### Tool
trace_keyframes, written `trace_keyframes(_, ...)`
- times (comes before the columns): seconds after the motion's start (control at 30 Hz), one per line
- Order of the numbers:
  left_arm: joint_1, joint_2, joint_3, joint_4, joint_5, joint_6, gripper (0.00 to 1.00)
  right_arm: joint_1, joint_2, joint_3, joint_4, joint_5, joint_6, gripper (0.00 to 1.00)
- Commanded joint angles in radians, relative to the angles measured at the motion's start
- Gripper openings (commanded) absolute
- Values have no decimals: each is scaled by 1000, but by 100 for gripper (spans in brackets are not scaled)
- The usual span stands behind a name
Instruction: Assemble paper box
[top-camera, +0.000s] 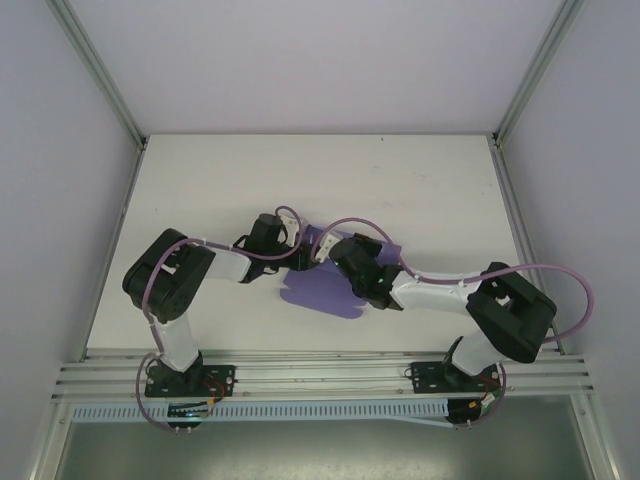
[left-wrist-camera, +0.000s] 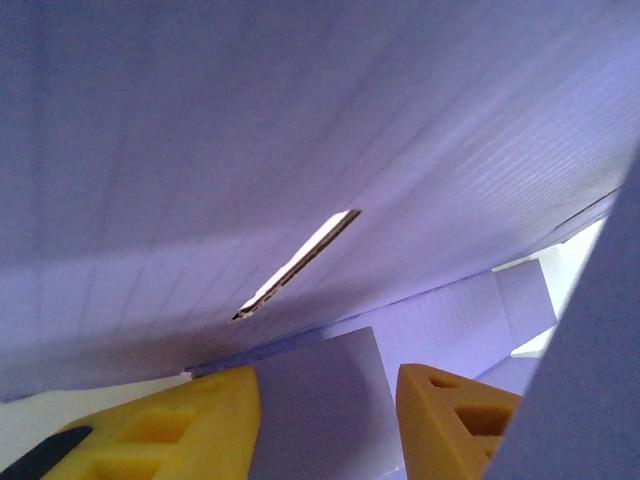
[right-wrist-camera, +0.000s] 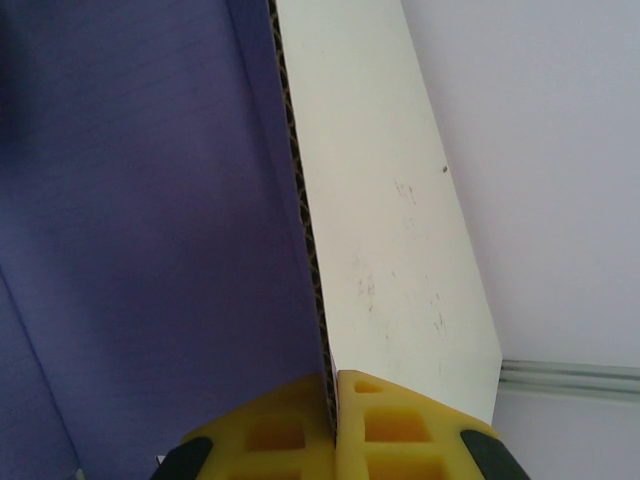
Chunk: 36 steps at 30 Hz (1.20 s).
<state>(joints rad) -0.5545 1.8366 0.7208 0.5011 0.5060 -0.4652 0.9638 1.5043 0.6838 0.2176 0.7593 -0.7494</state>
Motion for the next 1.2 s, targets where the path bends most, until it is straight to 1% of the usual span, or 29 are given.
trace_keyframes(0.0, -18, 69, 4, -34, -50, -16, 42, 34, 2, -31, 71, -125, 30, 0)
trace_keyframes(0.1, -22, 69, 3, -35, -40, -16, 42, 30, 4, -36, 82, -128, 20, 0)
trace_keyframes(0.17, -22, 38, -24, 2, -28, -23, 43, 20, 8, -33, 88, -120, 7, 0)
trace_keyframes(0.23, -22, -26, -55, 25, -16, -26, 46, 2, 5, -30, 94, -103, -15, 0)
trace_keyframes(0.33, -22, -154, -82, -13, -38, -13, 49, -21, -15, -26, 102, -95, -49, 0)
trace_keyframes(0.4, -23, -244, -89, -75, -99, -11, 57, -41, -35, -20, 103, -101, -64, 0)
trace_keyframes(0.43, -22, -281, -91, -109, -129, -1, 63, -50, -41, -18, 105, -100, -78, 0)
trace_keyframes(0.57, -22, -407, -90, -254, -282, 19, 64, -77, -59, -18, 155, -94, -141, 0)
trace_keyframes(0.67, -22, -494, -89, -341, -346, 13, 69, -90, -45, -38, 254, -97, -220, 0)
trace_keyframes(0.73, -19, -540, -80, -402, -409, -24, 73, -96, -23, -56, 332, -104, -290, 0)
trace_keyframes(0.77, -14, -554, -61, -453, -435, -41, 73, -101, -9, -70, 388, -118, -334, 0)
trace_keyframes(0.83, -7, -565, -21, -509, -452, -30, 72, -113, 25, -87, 493, -134, -397, 0)
trace_keyframes(0.97, -1, -545, 10, -481, -412, 46, 72, -142, 85, -106, 624, -187, -486, 0)
trace_keyframes(1.03, 19, -514, 31, -492, -403, 29, 73, -150, 124, -131, 737, -225, -535, 0)
trace_keyframes(1.17, 75, -472, 51, -487, -336, -12, 70, -157, 234, -166, 924, -227, -650, 0)
